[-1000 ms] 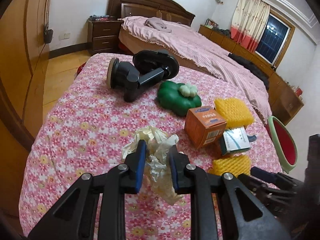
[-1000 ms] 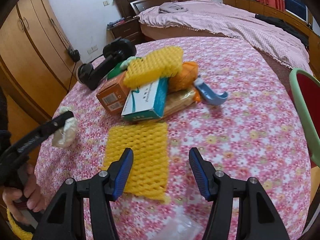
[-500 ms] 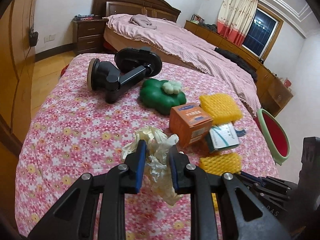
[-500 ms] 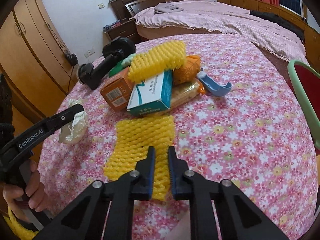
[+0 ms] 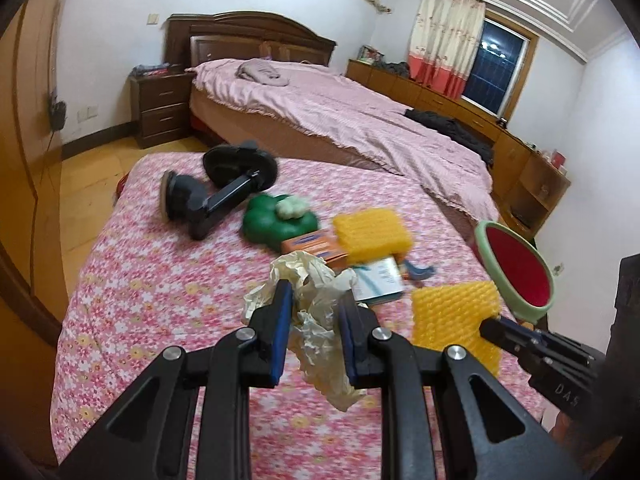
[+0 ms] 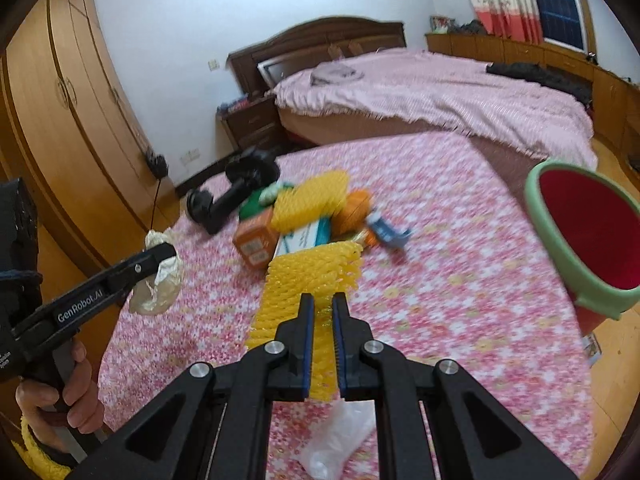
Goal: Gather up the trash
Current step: 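Carry the paper and foam net in both tools over the bucket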
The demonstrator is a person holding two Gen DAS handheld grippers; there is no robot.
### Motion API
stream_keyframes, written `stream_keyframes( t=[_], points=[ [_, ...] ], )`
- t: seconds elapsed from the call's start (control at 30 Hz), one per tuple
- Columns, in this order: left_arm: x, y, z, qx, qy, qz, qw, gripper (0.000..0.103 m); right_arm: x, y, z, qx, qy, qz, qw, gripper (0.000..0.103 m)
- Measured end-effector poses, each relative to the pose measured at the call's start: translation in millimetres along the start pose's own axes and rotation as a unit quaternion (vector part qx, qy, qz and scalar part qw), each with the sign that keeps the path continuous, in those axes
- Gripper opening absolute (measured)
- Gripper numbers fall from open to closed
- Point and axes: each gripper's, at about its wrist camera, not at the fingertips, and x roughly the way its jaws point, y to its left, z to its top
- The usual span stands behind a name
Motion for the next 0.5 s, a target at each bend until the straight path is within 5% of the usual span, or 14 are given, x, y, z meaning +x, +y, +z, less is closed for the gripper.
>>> stream_keyframes(
  t=[0.5],
  points=[
    [17, -124, 46, 0.082, 0.034, -0.099, 0.9912, 0.022, -68, -89, 28, 0.061, -0.086, -0.063, 0.992, 0.011]
  ],
)
